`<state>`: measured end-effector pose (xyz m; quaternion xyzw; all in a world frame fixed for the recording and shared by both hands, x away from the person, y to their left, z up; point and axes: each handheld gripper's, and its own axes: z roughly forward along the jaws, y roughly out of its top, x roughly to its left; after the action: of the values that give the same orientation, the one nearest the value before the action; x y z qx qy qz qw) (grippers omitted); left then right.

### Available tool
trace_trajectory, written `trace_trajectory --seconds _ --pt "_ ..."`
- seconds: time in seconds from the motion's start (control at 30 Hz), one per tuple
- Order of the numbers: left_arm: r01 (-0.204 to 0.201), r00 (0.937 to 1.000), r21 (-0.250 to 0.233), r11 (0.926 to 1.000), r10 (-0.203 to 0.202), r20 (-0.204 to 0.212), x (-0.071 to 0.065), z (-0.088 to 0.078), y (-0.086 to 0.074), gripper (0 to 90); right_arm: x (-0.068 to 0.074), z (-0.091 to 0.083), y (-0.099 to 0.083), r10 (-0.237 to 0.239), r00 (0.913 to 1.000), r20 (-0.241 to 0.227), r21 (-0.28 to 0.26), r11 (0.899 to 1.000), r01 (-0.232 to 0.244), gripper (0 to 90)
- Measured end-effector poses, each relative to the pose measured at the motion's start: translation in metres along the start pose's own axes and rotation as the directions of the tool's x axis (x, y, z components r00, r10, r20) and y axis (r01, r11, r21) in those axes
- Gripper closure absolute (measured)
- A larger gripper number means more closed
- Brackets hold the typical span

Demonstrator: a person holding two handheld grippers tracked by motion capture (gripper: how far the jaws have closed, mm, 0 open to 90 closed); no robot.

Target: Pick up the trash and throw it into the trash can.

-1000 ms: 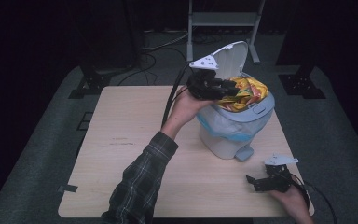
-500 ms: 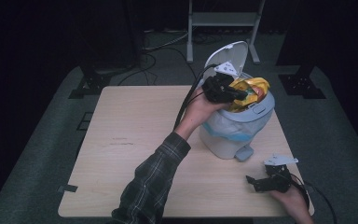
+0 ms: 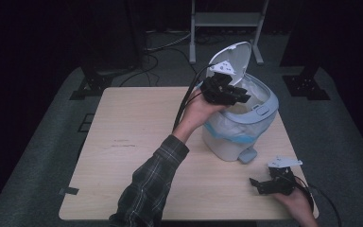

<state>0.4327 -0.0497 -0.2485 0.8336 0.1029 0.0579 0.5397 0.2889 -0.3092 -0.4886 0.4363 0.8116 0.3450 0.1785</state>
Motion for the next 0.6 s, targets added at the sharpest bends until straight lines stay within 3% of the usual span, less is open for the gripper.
trace_trajectory --seconds 0.37,0.6 --pt "0.012 0.9995 -0.035 0.9993 -0.011 0.031 -0.001 -0.031 -0.003 49.2 0.000 0.000 0.000 -0.003 1.0000 0.000 0.000 1.000 0.003 1.6" --pt "0.011 0.9997 -0.067 0.9977 -0.009 0.021 -0.004 -0.054 -0.002 42.9 0.000 0.000 0.000 -0.002 1.0000 0.000 0.000 1.000 0.002 1.6"
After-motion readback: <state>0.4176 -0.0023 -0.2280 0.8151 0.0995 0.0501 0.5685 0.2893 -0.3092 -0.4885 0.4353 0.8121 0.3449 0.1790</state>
